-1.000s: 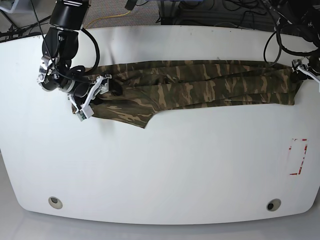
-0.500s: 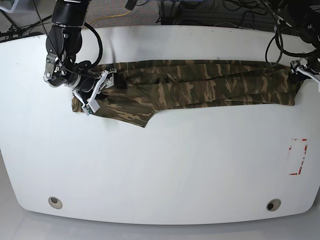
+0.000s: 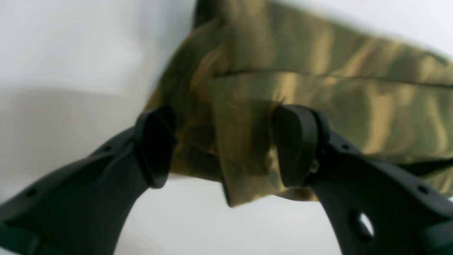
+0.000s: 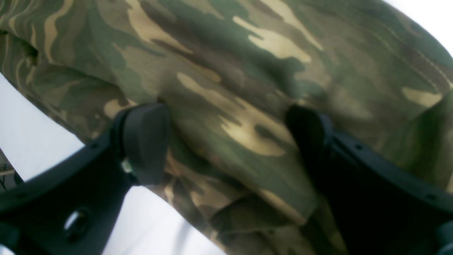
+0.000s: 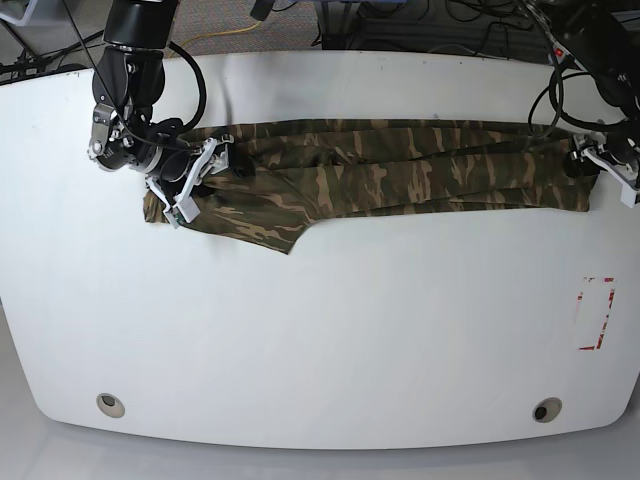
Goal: Fold the T-shirt properly
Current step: 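Carry the strip end with the left gripper toward the right gripper, folding it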
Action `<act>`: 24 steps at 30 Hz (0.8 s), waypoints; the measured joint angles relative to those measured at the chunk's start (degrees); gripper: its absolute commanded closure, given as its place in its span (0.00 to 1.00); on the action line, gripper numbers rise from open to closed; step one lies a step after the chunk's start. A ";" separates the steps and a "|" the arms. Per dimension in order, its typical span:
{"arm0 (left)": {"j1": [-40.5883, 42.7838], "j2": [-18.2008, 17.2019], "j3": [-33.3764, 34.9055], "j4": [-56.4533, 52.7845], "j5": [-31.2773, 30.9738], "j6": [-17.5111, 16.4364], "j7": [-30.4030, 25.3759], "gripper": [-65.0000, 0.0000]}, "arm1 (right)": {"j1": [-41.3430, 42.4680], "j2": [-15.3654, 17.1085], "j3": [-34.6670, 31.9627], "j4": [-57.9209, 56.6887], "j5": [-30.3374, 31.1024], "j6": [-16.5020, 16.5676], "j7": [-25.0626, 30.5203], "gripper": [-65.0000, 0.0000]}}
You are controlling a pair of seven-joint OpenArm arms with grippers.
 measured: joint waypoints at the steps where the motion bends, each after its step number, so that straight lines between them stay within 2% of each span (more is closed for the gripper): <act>1: -0.55 -0.61 0.42 -0.98 -0.28 0.00 -0.11 0.36 | 0.00 0.00 0.00 0.00 0.02 0.02 0.00 0.26; 6: -0.52 -2.75 0.92 -3.50 -1.07 0.00 -3.23 0.36 | -0.02 0.11 0.20 0.00 0.02 0.02 -0.02 0.26; 11: -0.50 -5.40 7.65 -7.13 -1.09 0.00 -4.76 0.36 | -0.15 -0.02 1.51 0.00 0.04 0.02 -0.22 0.26; 20: -0.92 -5.84 12.81 -7.52 -1.99 0.02 -5.95 0.37 | -0.15 0.00 1.55 0.00 0.00 0.02 -0.22 0.26; 22: -0.94 -5.86 14.10 -7.50 -2.03 0.02 -6.27 0.43 | -0.15 0.00 1.55 0.00 0.00 0.00 -0.22 0.26; 24: -0.87 -5.84 14.73 -7.41 -2.23 0.02 -6.47 0.53 | -0.13 0.00 1.55 0.00 0.02 0.00 -0.22 0.26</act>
